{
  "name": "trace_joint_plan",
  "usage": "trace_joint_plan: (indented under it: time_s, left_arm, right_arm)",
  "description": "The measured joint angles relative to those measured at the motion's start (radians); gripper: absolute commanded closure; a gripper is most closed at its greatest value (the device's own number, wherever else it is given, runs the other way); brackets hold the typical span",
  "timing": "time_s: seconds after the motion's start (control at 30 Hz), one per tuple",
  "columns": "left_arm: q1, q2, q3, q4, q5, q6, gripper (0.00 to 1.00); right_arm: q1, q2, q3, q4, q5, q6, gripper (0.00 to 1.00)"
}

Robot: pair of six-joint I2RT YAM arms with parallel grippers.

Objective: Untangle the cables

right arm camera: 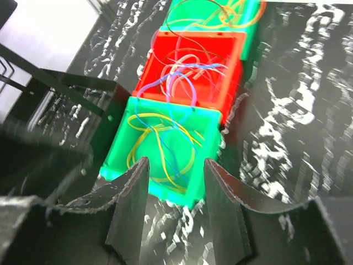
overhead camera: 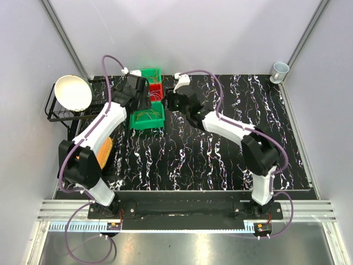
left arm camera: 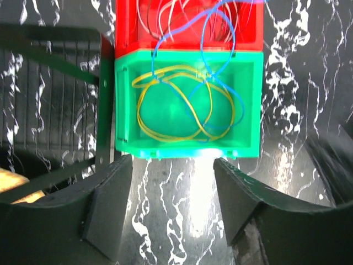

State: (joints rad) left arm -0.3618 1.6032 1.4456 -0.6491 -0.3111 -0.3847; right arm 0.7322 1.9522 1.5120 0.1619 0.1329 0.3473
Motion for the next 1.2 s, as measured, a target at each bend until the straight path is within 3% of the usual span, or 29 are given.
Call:
trace_joint_plan:
  time_s: [0.27, 0.5, 0.7, 1.2]
  left_arm:
    - [0.04, 0.158, 0.143, 0.045, -0.004, 0.041, 0.33]
    - [0.071, 0.337, 0.306, 0.061, 0.021, 0.103, 0.33]
    - [0.073, 0.459, 0.385, 0.074, 0.061, 0.151, 0.33]
    - [0.09, 0.537, 0.394, 0.072, 0.069, 0.192, 0.37]
  right_arm:
    - [-0.049, -0.238, -0.363, 0.045, 0.027, 0.007, 0.48]
    - [-0.182, -0.293, -0.589, 0.051, -0.067, 0.105, 0.5]
    - [-0.18, -0.293, -0.613, 0.088, -0.196, 0.154, 0.5]
    - [-0.18, -0.283, -0.613, 0.125, -0.268, 0.182, 0.51]
